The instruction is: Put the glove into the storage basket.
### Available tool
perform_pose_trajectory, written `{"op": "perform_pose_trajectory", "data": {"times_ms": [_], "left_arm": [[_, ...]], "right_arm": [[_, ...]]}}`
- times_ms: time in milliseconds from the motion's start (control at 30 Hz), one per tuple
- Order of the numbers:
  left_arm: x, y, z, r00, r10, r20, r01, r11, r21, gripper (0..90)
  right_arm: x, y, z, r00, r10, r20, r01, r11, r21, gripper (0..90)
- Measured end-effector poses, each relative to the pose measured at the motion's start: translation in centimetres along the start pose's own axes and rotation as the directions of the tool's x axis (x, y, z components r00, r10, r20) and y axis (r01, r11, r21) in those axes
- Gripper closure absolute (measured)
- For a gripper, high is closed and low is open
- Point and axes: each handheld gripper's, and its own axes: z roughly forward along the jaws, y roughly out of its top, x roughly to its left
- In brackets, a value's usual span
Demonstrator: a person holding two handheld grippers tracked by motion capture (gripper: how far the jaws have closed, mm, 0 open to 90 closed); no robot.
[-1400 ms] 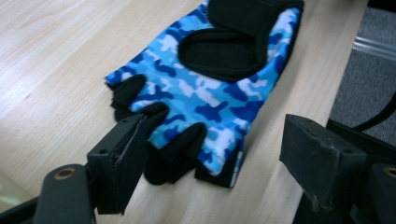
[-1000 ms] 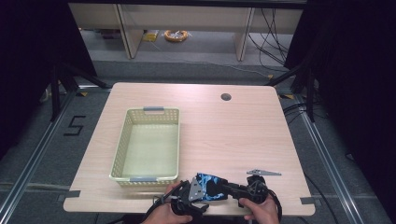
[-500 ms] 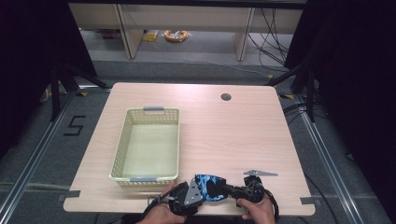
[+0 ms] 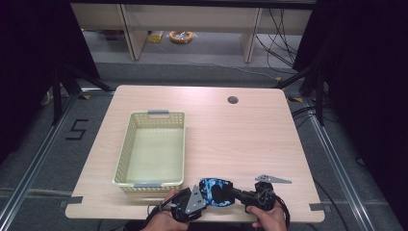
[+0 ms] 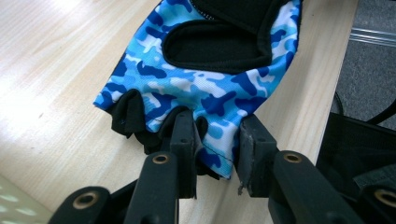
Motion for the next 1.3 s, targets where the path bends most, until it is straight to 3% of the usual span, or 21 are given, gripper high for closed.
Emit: {"op": "perform_pose_trajectory", "data": {"times_ms": [100,167,233,300,333,367,433,467,600,633,667,700,733,767,800,833,867,967,1033,1067,1300], "left_arm": [[0.0,0.1,-0.2,1.0000,-0.005,0.001,0.005,1.0000,-0.005,70.9],[0.0,0.1,-0.3,1.0000,0.005,0.002,-0.005,1.0000,-0.004,71.0],[-0.1,0.0,-0.2,1.0000,-0.001,0.006,0.001,1.0000,-0.009,71.2],[0.0,0.2,-0.5,0.9996,0.026,0.004,-0.026,0.9996,-0.005,71.3],[-0.1,0.2,-0.4,1.0000,-0.004,0.005,0.004,0.9998,-0.018,71.3],[0.0,0.3,-0.5,0.9999,-0.008,0.010,0.008,0.9998,-0.019,71.4],[0.0,0.5,-0.8,1.0000,-0.006,0.000,0.006,0.9996,-0.027,71.5],[0.1,0.7,-1.1,0.9999,0.008,-0.007,-0.008,0.9996,-0.028,71.4],[0.2,1.0,-1.5,0.9999,-0.006,-0.010,0.005,0.9996,-0.029,71.6],[0.2,1.2,-1.7,0.9999,-0.009,-0.005,0.009,0.9991,-0.042,71.6],[0.2,1.2,-1.7,0.9999,-0.009,-0.005,0.009,0.9991,-0.042,71.6],[0.2,1.3,-1.9,0.9999,0.005,-0.009,-0.006,0.9992,-0.041,71.6],[0.3,1.4,-2.1,0.9999,-0.001,-0.011,0.000,0.9993,-0.037,71.5],[0.3,1.6,-2.2,0.9999,-0.011,-0.005,0.011,0.9988,-0.047,71.6],[0.6,1.9,-2.7,1.0000,0.002,-0.004,-0.002,0.9996,-0.027,71.5],[0.6,1.9,-2.7,1.0000,0.002,-0.004,-0.002,0.9996,-0.027,71.5],[0.6,2.1,-2.8,1.0000,-0.005,-0.003,0.005,0.9986,-0.053,71.5],[0.9,2.6,-3.6,1.0000,0.003,-0.005,-0.003,0.9985,-0.055,71.5],[1.2,3.0,-4.2,0.9999,0.000,-0.011,-0.001,0.9984,-0.057,71.6],[1.4,3.1,-4.5,0.9998,0.004,-0.017,-0.005,0.9977,-0.068,71.5],[3.0,4.0,-6.5,0.9990,-0.014,-0.043,0.010,0.9965,-0.083,71.5]], "right_arm": [[-0.1,0.0,0.0,0.9992,-0.039,0.013,0.039,0.999,-0.013,88.0],[0.1,0.1,-0.3,0.9992,-0.039,0.010,0.039,0.999,-0.003,88.0],[0.2,0.1,-0.3,0.9995,-0.033,0.002,0.033,0.999,-0.006,88.1],[0.7,0.0,-0.5,0.9999,0.014,-0.008,-0.014,1.000,0.008,88.1],[0.4,0.0,-0.4,0.9995,-0.032,0.005,0.032,0.999,-0.008,88.0],[0.7,0.1,-0.5,0.9998,-0.019,-0.008,0.019,1.000,-0.009,88.1],[0.8,0.3,-0.6,0.9994,-0.034,-0.004,0.034,0.999,-0.018,88.1],[0.7,0.6,-0.7,0.9968,-0.080,-0.003,0.080,0.996,-0.028,88.1],[1.2,0.8,-1.0,0.9964,-0.084,-0.002,0.084,0.996,-0.030,88.1],[1.8,0.9,-1.2,0.9986,-0.053,-0.005,0.052,0.998,-0.024,88.0],[1.8,0.9,-1.2,0.9986,-0.053,-0.005,0.052,0.998,-0.024,88.0],[1.6,1.1,-1.3,0.9952,-0.098,-0.003,0.098,0.995,-0.033,88.1],[2.1,1.1,-1.4,0.9981,-0.056,-0.025,0.055,0.998,-0.026,88.1],[1.8,1.3,-1.4,0.9943,-0.105,-0.020,0.104,0.994,-0.042,88.1],[2.6,1.6,-1.8,0.9980,-0.060,-0.020,0.060,0.998,-0.028,88.0],[2.6,1.6,-1.8,0.9980,-0.060,-0.020,0.060,0.998,-0.028,88.0],[2.7,2.1,-2.1,0.9941,-0.107,-0.017,0.106,0.994,-0.038,88.1],[3.1,2.5,-2.2,0.9929,-0.118,-0.008,0.118,0.992,-0.041,88.0],[3.9,3.0,-2.4,0.9958,-0.088,-0.023,0.087,0.996,-0.035,88.0],[4.1,3.7,-2.4,0.9912,-0.131,-0.021,0.130,0.991,-0.045,88.1],[5.7,5.8,-2.1,0.9851,-0.170,-0.024,0.169,0.984,-0.048,88.1]]}}
